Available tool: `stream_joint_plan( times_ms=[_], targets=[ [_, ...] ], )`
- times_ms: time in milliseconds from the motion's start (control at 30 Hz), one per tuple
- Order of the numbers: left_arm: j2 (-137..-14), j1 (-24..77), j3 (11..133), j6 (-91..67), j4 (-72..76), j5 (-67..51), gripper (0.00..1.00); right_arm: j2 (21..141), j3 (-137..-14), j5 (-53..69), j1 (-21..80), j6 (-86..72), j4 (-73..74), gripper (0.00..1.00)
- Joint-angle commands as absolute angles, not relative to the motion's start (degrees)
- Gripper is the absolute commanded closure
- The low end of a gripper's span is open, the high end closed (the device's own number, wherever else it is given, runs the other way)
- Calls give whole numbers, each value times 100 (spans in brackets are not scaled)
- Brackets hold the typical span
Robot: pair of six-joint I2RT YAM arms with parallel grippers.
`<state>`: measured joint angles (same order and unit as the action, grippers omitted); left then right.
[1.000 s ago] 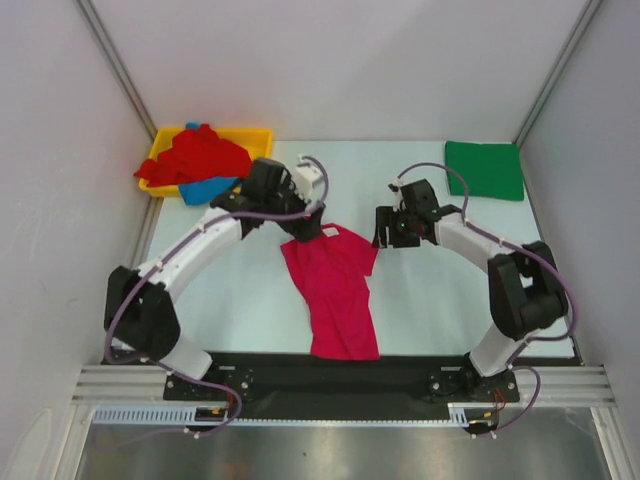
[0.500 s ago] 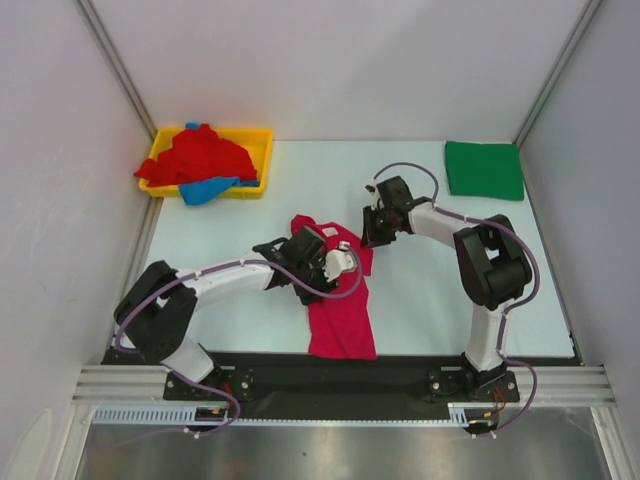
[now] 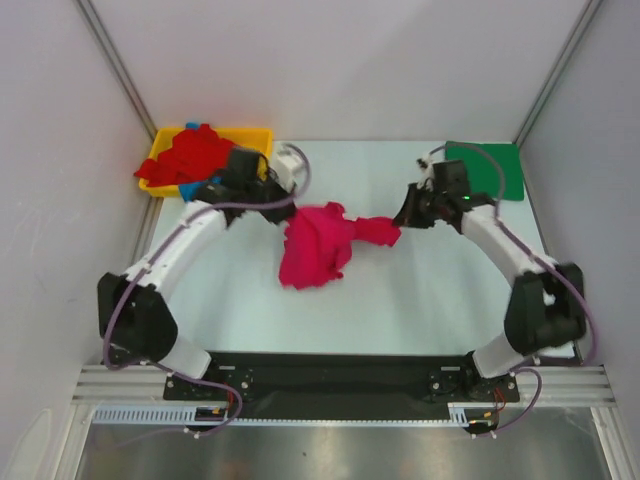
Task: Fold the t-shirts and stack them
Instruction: Flatten the tshirt out
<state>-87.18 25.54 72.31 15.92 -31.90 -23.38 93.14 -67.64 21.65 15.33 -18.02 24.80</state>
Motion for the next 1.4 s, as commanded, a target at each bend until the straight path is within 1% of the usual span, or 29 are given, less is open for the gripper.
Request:
stream_joint_plan(
  times_ms=[0, 67, 100, 233, 267, 333, 367, 400, 433, 500, 567, 633, 700, 733, 767, 833, 867, 933, 967, 1000, 1033, 1067, 1133, 1200, 1233, 1267, 1333, 1367],
  targets=[
    [-8104, 1689, 8576, 1265, -4006, -3532, 93, 7772, -7153, 2285, 1344, -1320, 3171, 100],
    [-8121, 1372, 9059, 1353, -4540, -3708, 93, 7393, -7460, 2268, 1485, -943, 3496, 100],
    [-8130, 1293, 9540, 1458, -4735, -3970, 93, 7131, -7810, 2268, 1668, -862, 3803, 100],
    [-8218, 634, 10764, 1503, -5632, -4920, 93, 6750, -8752, 2347, 2389, -756, 4139, 100],
    [-8235, 485, 11210, 1433, -5686, -5061, 93, 6706, -8893, 2381, 2530, -747, 4166, 100],
    [-8253, 29, 11573, 1214, -5713, -5325, 92, 6540, -9174, 2583, 2846, -791, 4070, 100],
    [-8270, -365, 11888, 1013, -5635, -5335, 92, 6435, -9211, 2723, 2935, -956, 3878, 100],
    [-8305, -369, 12031, 880, -5538, -5361, 92, 6434, -9220, 2725, 2936, -1071, 3763, 100],
    [-8358, -656, 12145, 696, -5241, -5405, 92, 6338, -9202, 2933, 2962, -1194, 3631, 100],
    [-8463, -843, 12347, 231, -4836, -5222, 92, 6276, -9167, 3041, 2971, -1353, 3350, 100],
    [-8718, -774, 12349, 106, -4247, -4722, 92, 6240, -8984, 2884, 2962, -1397, 3252, 100],
    [-9094, -467, 12261, 44, -3721, -4335, 92, 6275, -8711, 2594, 2779, -1546, 3156, 100],
    [-9438, -47, 12129, 96, -3395, -3658, 90, 6319, -8158, 2471, 2471, -1800, 2937, 100],
    [-9866, 200, 12129, 114, -3306, -3474, 89, 6328, -7965, 2513, 2296, -2141, 2805, 100],
    [-10114, 324, 12259, 140, -3235, -3350, 88, 6346, -7728, 2531, 1937, -2301, 2543, 100],
    [-10702, 597, 12602, 132, -3260, -2824, 86, 6346, -7148, 2347, 1697, -2565, 2356, 100],
    [-11210, 667, 12891, 228, -3269, -2482, 83, 6346, -6850, 2225, 1592, -2706, 2208, 100],
    [-11609, 957, 12938, 447, -3226, -1875, 74, 6363, -6523, 1882, 1556, -2786, 2066, 100],
    [-11915, 1062, 12894, 718, -3234, -1698, 55, 6398, -6391, 1803, 1564, -2821, 1944, 100],
    [-12057, 1229, 12902, 808, -3287, -1470, 44, 6494, -6120, 1663, 1564, -2847, 1925, 100],
    [-12163, 1291, 12928, 861, -3479, -1468, 27, 6556, -6013, 1600, 1556, -2882, 1925, 100],
    [-12242, 1335, 12946, 957, -3611, -1572, 21, 6600, -5899, 1521, 1530, -2918, 1960, 100],
    [-12147, 1476, 12885, 1054, -4005, -1896, 13, 6671, -5618, 1433, 1433, -3006, 1951, 100],
    [-11849, 1660, 12395, 1282, -4157, -1934, 12, 6671, -5468, 1363, 1415, -2997, 1925, 100],
    [-11326, 1731, 12079, 1422, -4157, -1942, 12, 6653, -5371, 1319, 1406, -2971, 1968, 100],
    [-11042, 1801, 11267, 1754, -4114, -1968, 12, 6645, -5344, 1284, 1389, -2953, 1995, 100],
    [-10052, 2012, 10332, 2107, -4017, -2056, 14, 6583, -5239, 1222, 1328, -2909, 2021, 100],
    [-9724, 2091, 9422, 2527, -4043, -2074, 15, 6548, -5134, 1196, 1310, -2883, 2048, 100]
  ],
)
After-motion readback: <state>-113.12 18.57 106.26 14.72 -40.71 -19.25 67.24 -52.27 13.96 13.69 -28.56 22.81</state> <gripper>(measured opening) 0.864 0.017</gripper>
